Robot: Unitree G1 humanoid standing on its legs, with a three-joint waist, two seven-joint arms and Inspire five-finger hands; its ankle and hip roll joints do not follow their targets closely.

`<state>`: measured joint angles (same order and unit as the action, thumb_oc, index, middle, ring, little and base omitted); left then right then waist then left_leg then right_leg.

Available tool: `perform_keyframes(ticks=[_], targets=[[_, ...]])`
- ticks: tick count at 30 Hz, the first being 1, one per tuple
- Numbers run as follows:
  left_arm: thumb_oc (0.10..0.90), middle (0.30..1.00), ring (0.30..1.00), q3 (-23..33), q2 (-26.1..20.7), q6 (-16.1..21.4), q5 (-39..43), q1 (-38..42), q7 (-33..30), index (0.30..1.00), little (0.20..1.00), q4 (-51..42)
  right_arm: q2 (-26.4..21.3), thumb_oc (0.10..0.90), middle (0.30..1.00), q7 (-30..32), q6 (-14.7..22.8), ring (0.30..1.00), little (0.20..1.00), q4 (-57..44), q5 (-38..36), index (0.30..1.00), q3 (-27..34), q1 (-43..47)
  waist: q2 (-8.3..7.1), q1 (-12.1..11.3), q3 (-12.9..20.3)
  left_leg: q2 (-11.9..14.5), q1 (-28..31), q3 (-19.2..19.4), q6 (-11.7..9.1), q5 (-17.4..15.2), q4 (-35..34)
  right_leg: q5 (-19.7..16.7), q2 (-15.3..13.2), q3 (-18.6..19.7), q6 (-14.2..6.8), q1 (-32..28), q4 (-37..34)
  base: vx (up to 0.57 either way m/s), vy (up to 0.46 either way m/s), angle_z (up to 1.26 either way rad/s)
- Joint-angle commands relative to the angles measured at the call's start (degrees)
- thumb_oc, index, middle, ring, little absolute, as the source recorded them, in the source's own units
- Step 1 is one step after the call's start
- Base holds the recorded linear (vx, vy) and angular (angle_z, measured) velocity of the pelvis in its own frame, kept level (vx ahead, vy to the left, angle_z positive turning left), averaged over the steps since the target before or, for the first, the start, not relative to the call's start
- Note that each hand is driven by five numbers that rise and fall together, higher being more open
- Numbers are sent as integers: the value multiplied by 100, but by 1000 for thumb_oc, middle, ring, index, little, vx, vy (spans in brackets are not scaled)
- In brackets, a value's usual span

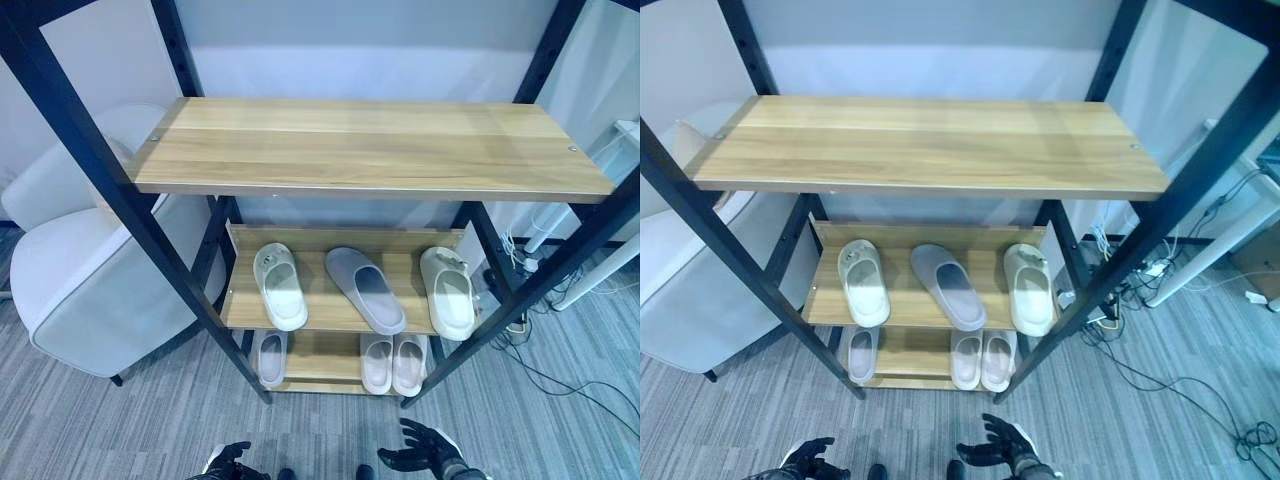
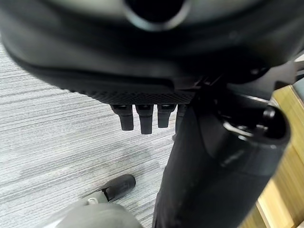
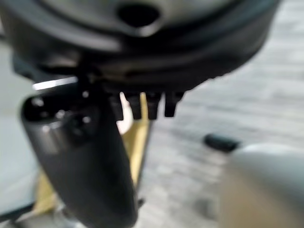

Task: Arrange the slippers neatly on the shoe rack.

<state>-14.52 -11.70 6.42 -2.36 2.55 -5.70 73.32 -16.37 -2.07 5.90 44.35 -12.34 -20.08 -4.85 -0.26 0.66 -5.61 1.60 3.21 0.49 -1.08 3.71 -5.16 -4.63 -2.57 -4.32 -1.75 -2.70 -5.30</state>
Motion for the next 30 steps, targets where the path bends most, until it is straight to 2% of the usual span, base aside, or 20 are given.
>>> perform_keyframes(ticks=[1, 9, 11, 15, 16, 18, 19, 20, 21, 25, 27, 28, 29, 30], targets=[[800, 900, 900, -80, -17, 94, -100, 112, -57, 900, 900, 244, -98, 800, 900, -26, 442, 900, 900, -502, 136, 900, -57, 205, -141, -165, 135, 47, 57, -21, -130, -401, 16, 608, -201, 289, -520, -156, 283, -16, 47, 2], [800, 900, 900, -298, 94, 133, -183, 279, 6, 900, 900, 222, -194, 800, 900, -519, 478, 900, 900, -1241, 173, 900, -892, 471, -252, -260, 126, -50, -174, -76, -174, -376, 16, 516, -249, 144, -584, -93, 76, -46, 22, 2], [800, 900, 900, -390, 120, 100, -384, 255, 33, 900, 900, 275, -311, 800, 900, -646, 480, 900, 900, -1733, 236, 900, -1138, 563, -277, -300, 103, -41, -169, -74, -184, -366, 16, 509, -254, 106, -598, -117, 54, -5, 21, 11], [800, 900, 900, -398, 118, 105, -447, 236, 25, 900, 900, 285, -381, 800, 900, -682, 485, 900, 900, -2092, 264, 900, -1224, 614, -287, -340, 103, -42, -164, -93, -184, -365, 16, 510, -255, 100, -600, -137, 32, -2, 6, 1], [800, 900, 900, -326, 114, 90, -447, 216, 27, 900, 900, 360, -474, 800, 900, -753, 527, 900, 900, -2549, 238, 900, -1305, 705, -315, -399, 103, -34, -170, -106, -197, -357, 16, 517, -247, 89, -606, -127, 30, 0, 0, 0], [800, 900, 900, -297, 107, 84, -457, 214, 21, 900, 900, 387, -530, 800, 900, -788, 545, 900, 900, -2739, 207, 900, -1320, 732, -325, -413, 104, -30, -174, -104, -202, -354, 16, 517, -245, 81, -608, -130, 30, -15, 4, 8], [800, 900, 900, -203, 76, 94, -483, 194, 27, 900, 900, 401, -868, 800, 900, -865, 707, 900, 900, -3455, 376, 900, -1390, 882, -350, -456, 100, -18, -181, -102, -207, -354, 16, 530, -242, 78, -612, -127, 30, -12, 4, 11], [800, 900, 900, -203, 83, 94, -485, 193, 27, 900, 900, 401, -886, 800, 900, -869, 690, 900, 900, -3484, 373, 900, -1383, 868, -342, -456, 99, -18, -178, -102, -207, -356, 16, 531, -241, 77, -612, -131, 30, 7, -7, 11], [800, 900, 900, -88, 59, 132, -546, 154, 22, 900, 900, 400, -1314, 800, 900, -921, 939, 900, 900, -4184, 631, 900, -1305, 842, -370, -484, 112, -4, -176, -121, -217, -361, 16, 548, -239, 56, -619, -139, 30, 14, -10, 6], [800, 900, 900, -12, 71, 152, -581, 103, 57, 900, 900, 416, -1737, 800, 900, -737, 1062, 900, 900, -4989, 1068, 900, -860, 764, -365, -488, 152, 1, -171, -130, -221, -368, 16, 566, -242, 10, -629, -163, 30, 8, 2, 6], [800, 900, 900, 43, 116, 177, -589, 41, 94, 900, 900, 451, -1898, 800, 900, -343, 1209, 900, 900, -5379, 1463, 900, -352, 683, -364, -478, 180, 3, -179, -142, -217, -318, 16, 515, -248, -19, -636, -156, 30, 47, 15, 7], [800, 900, 900, 39, 118, 177, -588, 37, 94, 900, 900, 453, -1900, 800, 900, -344, 1205, 900, 900, -5387, 1464, 900, -349, 671, -362, -482, 187, 8, -149, -142, -221, -374, 16, 563, -244, -18, -638, -185, 30, 51, 20, 7], [800, 900, 900, 79, 126, 183, -614, 8, 82, 900, 900, 435, -1976, 800, 900, -76, 1252, 900, 900, -5603, 1797, 900, 9, 645, -362, -482, 189, 3, -173, -149, -217, -320, 16, 514, -244, -52, -636, -165, 30, 59, 8, 5], [800, 900, 900, 75, 128, 183, -614, 3, 82, 900, 900, 437, -1977, 800, 900, -77, 1248, 900, 900, -5611, 1799, 900, 12, 633, -360, -486, 196, 7, -142, -149, -220, -377, 16, 563, -240, -51, -638, -195, 30, 26, 16, 5]])
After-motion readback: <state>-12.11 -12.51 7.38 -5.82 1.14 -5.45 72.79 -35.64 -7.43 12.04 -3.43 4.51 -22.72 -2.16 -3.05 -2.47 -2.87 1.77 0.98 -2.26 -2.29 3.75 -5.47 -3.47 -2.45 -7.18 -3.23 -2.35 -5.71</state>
